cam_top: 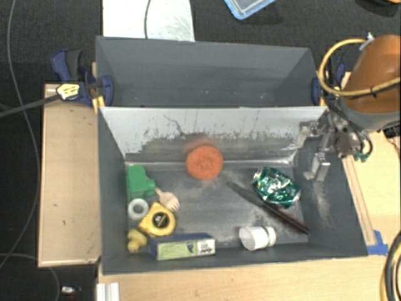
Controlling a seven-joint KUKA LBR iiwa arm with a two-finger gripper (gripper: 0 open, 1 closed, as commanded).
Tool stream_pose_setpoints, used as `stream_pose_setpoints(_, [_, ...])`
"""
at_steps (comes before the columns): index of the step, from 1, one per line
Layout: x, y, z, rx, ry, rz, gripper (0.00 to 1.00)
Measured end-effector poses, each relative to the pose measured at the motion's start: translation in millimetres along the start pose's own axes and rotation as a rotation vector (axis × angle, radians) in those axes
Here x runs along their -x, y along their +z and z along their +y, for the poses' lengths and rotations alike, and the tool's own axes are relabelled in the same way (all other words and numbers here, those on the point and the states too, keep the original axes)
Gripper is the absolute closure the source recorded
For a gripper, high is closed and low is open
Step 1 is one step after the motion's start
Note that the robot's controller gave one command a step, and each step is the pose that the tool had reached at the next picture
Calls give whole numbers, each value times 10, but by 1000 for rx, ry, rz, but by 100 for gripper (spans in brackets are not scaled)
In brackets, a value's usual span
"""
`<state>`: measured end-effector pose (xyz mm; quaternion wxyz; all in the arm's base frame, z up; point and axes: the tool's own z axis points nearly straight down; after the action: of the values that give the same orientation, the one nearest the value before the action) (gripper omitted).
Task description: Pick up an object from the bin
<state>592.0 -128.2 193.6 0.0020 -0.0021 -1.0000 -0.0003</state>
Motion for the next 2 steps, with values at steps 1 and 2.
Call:
stream_pose_setpoints(1, [17, -48, 7, -1, -4, -8, 0])
stream_pose_setpoints(2, [-167, 674, -10, -2, 7, -13, 0])
